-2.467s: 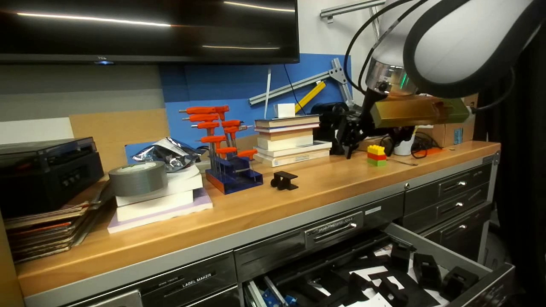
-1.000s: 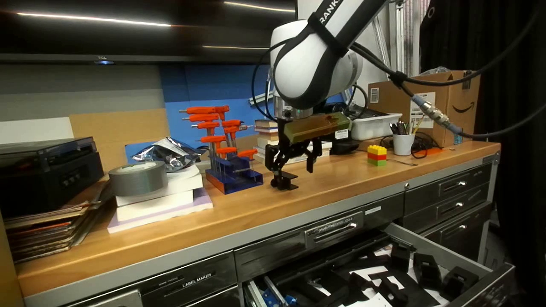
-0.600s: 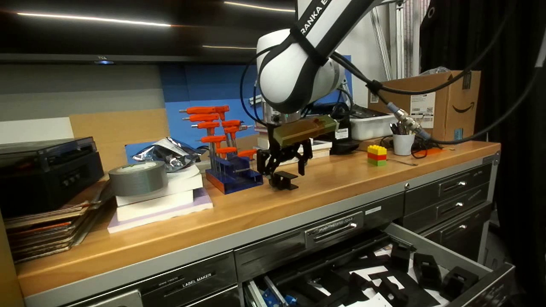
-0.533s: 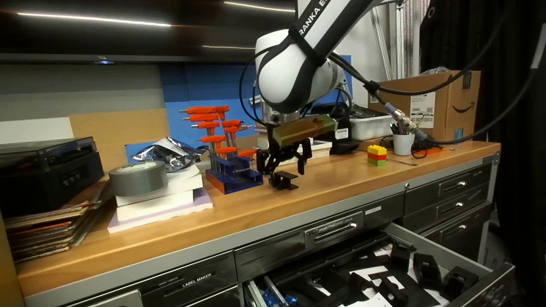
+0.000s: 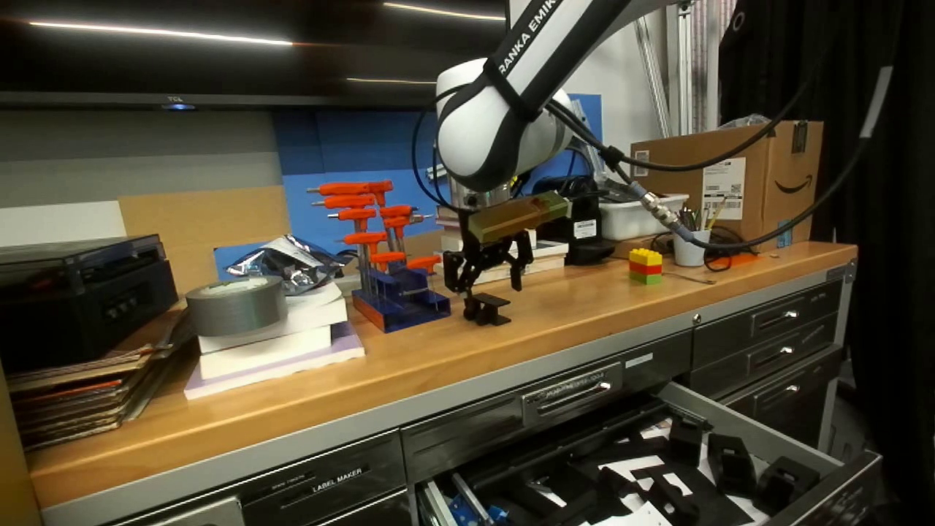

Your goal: Put the black objects on the table into the open drawer and then close the drawer

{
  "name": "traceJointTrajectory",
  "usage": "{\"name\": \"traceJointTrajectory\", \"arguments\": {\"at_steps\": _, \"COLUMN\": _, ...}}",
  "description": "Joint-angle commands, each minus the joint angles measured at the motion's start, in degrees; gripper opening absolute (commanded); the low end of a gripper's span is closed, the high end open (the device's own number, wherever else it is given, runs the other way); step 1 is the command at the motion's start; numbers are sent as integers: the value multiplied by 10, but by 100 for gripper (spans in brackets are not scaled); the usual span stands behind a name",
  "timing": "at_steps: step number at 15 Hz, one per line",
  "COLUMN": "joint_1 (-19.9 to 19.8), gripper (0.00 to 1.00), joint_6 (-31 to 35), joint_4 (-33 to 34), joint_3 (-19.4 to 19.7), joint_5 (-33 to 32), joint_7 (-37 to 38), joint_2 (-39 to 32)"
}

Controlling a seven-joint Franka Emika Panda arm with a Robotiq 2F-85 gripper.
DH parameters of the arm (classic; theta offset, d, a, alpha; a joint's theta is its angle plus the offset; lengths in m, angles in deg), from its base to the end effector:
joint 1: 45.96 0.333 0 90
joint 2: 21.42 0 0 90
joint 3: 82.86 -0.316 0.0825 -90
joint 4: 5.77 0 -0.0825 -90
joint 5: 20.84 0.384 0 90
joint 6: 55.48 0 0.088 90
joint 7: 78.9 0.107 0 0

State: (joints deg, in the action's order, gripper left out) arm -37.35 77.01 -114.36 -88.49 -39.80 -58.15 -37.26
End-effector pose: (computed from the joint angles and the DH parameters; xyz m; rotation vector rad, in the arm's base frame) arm 0.6146 0.1459 0.3733 2.9442 0.1293 0.3054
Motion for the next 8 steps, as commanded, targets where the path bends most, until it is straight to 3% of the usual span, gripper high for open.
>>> {"name": "traceJointTrajectory", "arguments": {"at_steps": 1, "joint_1": 10, "gripper": 100, "joint_6": -31, "joint_4": 57, "joint_3": 15, "joint_5": 6, "joint_7": -23, "joint_2": -34}}
{"name": "traceJointTrajectory", "arguments": {"at_steps": 8, "joint_1": 9, "gripper": 100, "joint_6": -63, "joint_4": 93, "joint_3": 27, "joint_5": 11, "joint_7": -38, "joint_2": -57}}
